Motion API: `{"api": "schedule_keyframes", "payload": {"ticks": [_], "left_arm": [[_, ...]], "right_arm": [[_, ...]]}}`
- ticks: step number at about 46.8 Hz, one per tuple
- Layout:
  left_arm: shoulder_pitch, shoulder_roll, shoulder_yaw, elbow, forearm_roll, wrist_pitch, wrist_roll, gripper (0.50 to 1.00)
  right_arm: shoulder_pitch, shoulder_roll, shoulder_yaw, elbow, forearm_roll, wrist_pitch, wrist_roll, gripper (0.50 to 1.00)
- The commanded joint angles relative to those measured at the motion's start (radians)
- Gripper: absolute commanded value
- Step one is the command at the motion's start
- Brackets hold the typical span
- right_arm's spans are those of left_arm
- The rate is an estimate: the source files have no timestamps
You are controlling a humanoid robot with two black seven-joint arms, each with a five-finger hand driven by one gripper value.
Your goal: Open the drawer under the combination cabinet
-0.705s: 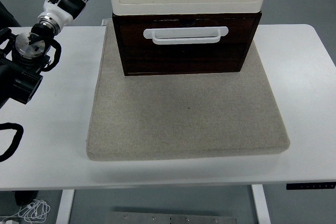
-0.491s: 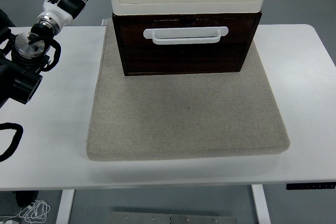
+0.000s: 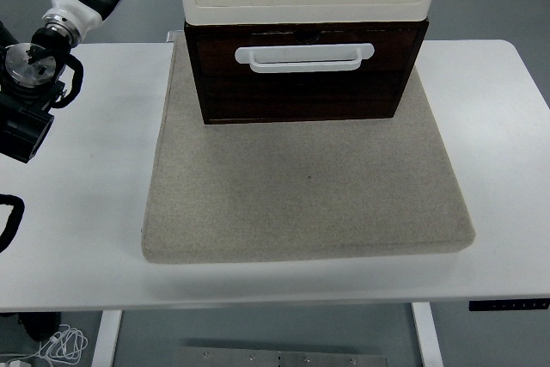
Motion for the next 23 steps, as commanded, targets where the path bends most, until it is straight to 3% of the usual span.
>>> {"api": "schedule_keyframes", "payload": {"ticks": [1,4,15,23], "left_arm": [[0.000,0.003,-0.009,0.007,0.002,-0.056,-0.003,1.000],[-0.005,0.003,-0.007,0.006,0.008,-0.088,-0.001,1.000],[-0.088,0.079,-0.001,0.010,0.016,-0.082,-0.001,1.000],[-0.187,0.157,0.005,0.010,0.044,-0.021,-0.001,1.000]], "right_arm": [[0.000,0.000,-0.001,0.000,0.000,0.000,0.000,0.926],[0.001,0.000,0.000,0.000,0.000,0.000,0.000,0.926],[0.000,0.000,-0.001,0.000,0.000,0.000,0.000,0.926],[0.001,0.000,0.000,0.000,0.000,0.000,0.000,0.926]]}}
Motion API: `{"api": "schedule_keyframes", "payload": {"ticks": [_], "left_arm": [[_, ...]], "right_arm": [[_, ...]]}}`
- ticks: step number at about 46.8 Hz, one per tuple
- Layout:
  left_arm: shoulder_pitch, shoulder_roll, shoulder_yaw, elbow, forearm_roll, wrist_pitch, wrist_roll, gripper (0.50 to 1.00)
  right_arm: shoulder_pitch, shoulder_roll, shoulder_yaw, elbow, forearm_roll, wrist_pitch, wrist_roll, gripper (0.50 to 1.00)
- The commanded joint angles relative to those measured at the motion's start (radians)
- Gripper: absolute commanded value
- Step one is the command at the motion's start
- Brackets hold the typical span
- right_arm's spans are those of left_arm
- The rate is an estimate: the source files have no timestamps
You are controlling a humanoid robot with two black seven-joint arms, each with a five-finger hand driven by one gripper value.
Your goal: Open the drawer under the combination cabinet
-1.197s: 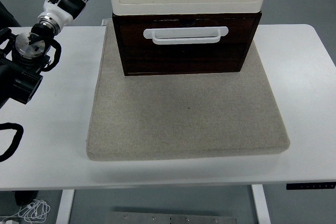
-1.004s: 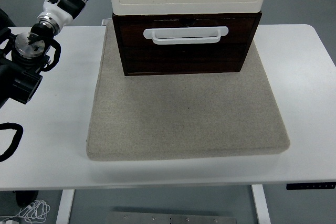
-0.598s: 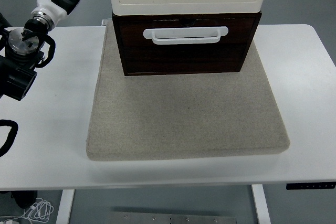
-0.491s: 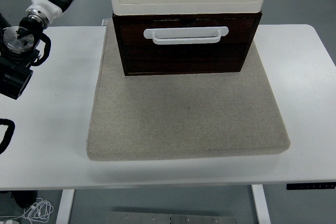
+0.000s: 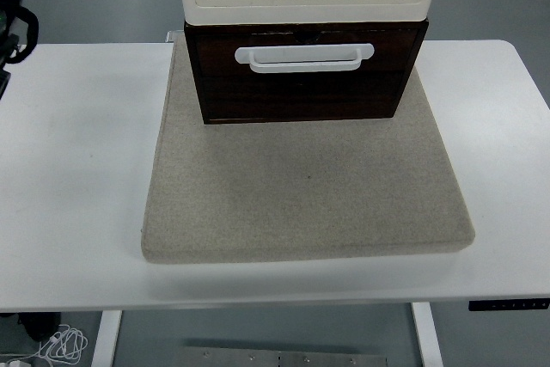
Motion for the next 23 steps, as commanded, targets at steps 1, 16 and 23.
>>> {"api": "schedule_keyframes", "payload": {"ticks": [1,16,23], "left_arm": [[-0.053,0.030,0.003,-0.002,0.024,0.024,0.000,1.000],[-0.315,0.102,0.006,-0.035,0.196,0.030,0.000,1.000],[-0.387,0.117,0.029,-0.071,0.288,0.022,0.000,1.000]], "right_arm": [[0.001,0.000,0.001,0.000,0.000,0.000,0.000,0.926],[0.000,0.000,0.001,0.000,0.000,0.000,0.000,0.926],[0.000,0.000,-0.001,0.000,0.000,0.000,0.000,0.926]]}}
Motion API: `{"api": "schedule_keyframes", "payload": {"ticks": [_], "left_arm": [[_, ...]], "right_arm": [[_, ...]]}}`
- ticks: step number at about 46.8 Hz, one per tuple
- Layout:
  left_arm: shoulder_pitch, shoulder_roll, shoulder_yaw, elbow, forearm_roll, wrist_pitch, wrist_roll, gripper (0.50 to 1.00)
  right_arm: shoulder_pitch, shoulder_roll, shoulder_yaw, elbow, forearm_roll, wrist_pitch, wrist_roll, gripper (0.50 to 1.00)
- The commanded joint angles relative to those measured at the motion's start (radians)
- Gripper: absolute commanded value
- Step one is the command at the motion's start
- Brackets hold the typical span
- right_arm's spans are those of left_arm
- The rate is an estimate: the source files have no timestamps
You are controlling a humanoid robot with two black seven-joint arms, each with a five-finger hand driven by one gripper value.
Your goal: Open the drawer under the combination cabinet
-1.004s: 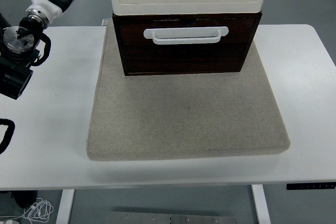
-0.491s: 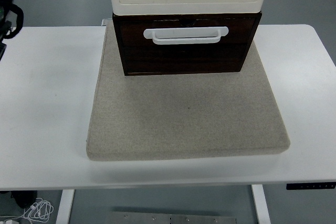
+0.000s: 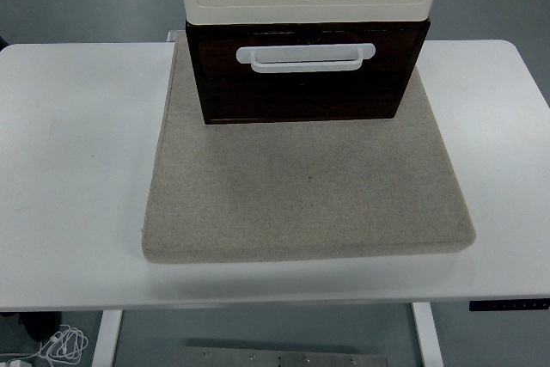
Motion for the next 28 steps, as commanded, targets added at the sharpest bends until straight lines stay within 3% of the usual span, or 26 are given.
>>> {"api": "schedule_keyframes", "payload": {"ticks": [1,12,28], "left_arm": [[-0.020,0.016,0.003,-0.047,0.058,-0.003,0.000,1.000],[-0.009,0.136,0.012,-0.346,0.193,0.005,0.000,1.000],[-0.009,0.177,0.051,-0.641,0.388,0.063,0.000,1.000]], "right_arm": [[0.002,0.000,0.000,0.000,0.000,0.000,0.000,0.926],[0.000,0.000,0.000,0.000,0.000,0.000,0.000,0.926],[0.000,0.000,0.000,0.000,0.000,0.000,0.001,0.926]]}}
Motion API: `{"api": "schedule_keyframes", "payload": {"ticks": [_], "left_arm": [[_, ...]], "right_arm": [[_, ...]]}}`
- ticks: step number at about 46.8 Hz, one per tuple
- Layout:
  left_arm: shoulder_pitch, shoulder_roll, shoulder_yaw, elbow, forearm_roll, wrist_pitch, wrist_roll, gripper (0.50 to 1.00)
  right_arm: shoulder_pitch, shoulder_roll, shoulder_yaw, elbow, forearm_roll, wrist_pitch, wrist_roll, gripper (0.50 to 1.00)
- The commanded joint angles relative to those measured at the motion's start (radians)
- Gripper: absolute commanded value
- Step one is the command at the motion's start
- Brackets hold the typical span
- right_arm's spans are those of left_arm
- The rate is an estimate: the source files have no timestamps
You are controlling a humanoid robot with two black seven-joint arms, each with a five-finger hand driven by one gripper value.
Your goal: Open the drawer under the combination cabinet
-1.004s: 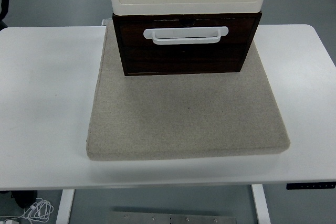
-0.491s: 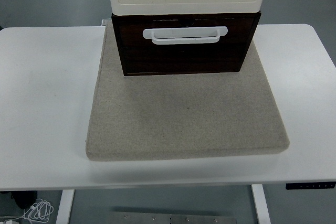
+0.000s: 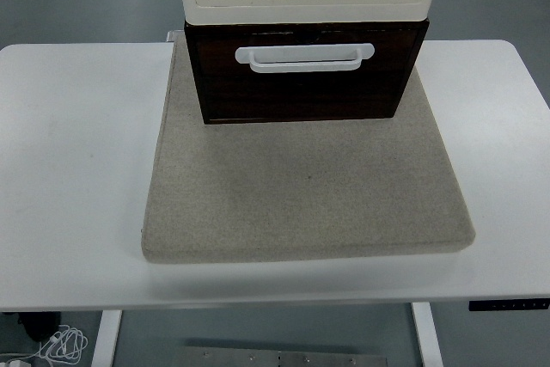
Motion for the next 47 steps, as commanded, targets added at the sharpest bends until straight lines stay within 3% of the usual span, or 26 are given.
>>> {"api": "schedule_keyframes", "payload": {"ticks": [1,20,39,47], "left_arm": [[-0.001,0.005,0.025,-0.082,0.025,0.027,0.000,1.000],[-0.033,0.026,0.232,-0.401,0.126,0.070,0.014,1.000],[-0.124,0.038,0.490,-0.513,0.153,0.052,0.021,1.000],[-0.131,0.038,0.551,-0.535,0.219,0.006,0.075,1.000]], "right_arm": [[0.001,0.000,0.000,0.000,0.000,0.000,0.000,0.926],[0.001,0.000,0.000,0.000,0.000,0.000,0.001,0.926],[0.001,0.000,0.000,0.000,0.000,0.000,0.000,0.926],[0.000,0.000,0.000,0.000,0.000,0.000,0.000,0.926]]}}
